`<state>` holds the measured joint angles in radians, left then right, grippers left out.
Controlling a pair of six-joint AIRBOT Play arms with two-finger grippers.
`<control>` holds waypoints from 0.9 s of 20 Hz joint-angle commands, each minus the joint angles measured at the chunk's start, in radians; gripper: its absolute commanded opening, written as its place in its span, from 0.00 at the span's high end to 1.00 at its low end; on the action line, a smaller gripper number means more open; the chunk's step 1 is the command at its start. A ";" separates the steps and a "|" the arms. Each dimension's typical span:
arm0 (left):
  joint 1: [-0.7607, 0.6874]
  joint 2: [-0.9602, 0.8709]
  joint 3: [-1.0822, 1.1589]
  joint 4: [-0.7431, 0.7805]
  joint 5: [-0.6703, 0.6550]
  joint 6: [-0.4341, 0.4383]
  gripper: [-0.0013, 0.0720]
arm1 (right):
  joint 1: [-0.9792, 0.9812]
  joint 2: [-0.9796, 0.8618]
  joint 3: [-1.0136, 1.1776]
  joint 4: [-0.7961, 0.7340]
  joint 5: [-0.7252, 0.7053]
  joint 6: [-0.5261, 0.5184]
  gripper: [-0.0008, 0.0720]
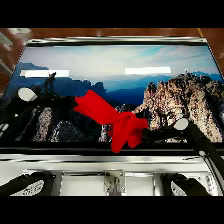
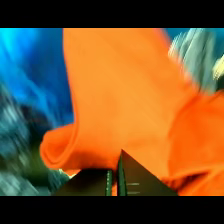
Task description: Fold the shirts.
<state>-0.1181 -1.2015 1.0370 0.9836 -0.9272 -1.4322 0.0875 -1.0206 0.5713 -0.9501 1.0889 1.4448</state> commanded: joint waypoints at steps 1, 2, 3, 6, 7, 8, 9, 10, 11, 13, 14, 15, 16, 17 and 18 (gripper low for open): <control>0.076 0.127 0.175 0.114 -0.031 0.004 0.92 | -0.009 0.169 0.256 -0.220 0.042 0.022 0.91; 0.094 0.172 0.249 0.154 -0.036 0.003 0.92 | -0.032 0.217 0.358 -0.294 0.036 0.050 0.91; 0.111 0.213 0.316 0.174 -0.034 -0.001 0.92 | -0.057 0.254 0.451 -0.353 0.025 0.072 0.91; 0.152 0.305 0.512 0.177 -0.034 -0.031 0.92 | -0.127 0.302 0.713 -0.429 0.001 0.086 0.91; 0.154 0.325 0.561 0.177 -0.034 -0.031 0.92 | -0.137 0.301 0.791 -0.428 0.000 0.085 0.91; 0.153 0.344 0.603 0.176 -0.034 -0.031 0.92 | -0.136 0.301 0.848 -0.428 -0.012 0.081 0.91; 0.153 0.362 0.632 0.176 -0.035 -0.031 0.92 | -0.135 0.301 0.898 -0.417 -0.035 0.077 0.91; 0.153 0.381 0.653 0.176 -0.035 -0.031 0.92 | -0.135 0.301 0.938 -0.405 -0.068 0.070 0.91; 0.153 0.401 0.661 0.177 -0.035 -0.030 0.92 | -0.135 0.301 0.975 -0.406 -0.085 0.064 0.91; 0.153 0.447 0.660 0.193 -0.074 -0.030 0.92 | -0.135 0.301 1.059 -0.434 -0.076 0.058 0.91; 0.153 0.468 0.660 0.216 -0.113 -0.030 0.92 | -0.136 0.301 1.094 -0.460 -0.043 0.058 0.91; 0.153 0.482 0.660 0.264 -0.158 -0.031 0.92 | -0.136 0.302 1.117 -0.480 -0.002 0.058 0.91; 0.153 0.491 0.660 0.328 -0.218 -0.031 0.92 | -0.136 0.302 1.133 -0.500 0.058 0.058 0.91; 0.153 0.492 0.660 0.389 -0.289 -0.045 0.92 | -0.135 0.302 1.142 -0.525 0.121 0.058 0.91; 0.155 0.493 0.658 0.427 -0.362 -0.065 0.92 | -0.136 0.302 1.142 -0.552 0.184 0.058 0.91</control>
<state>0.0345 -0.7338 1.6875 1.2755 -1.1149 -1.4685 -0.0475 -0.7200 1.6619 -1.4273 1.1297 1.5063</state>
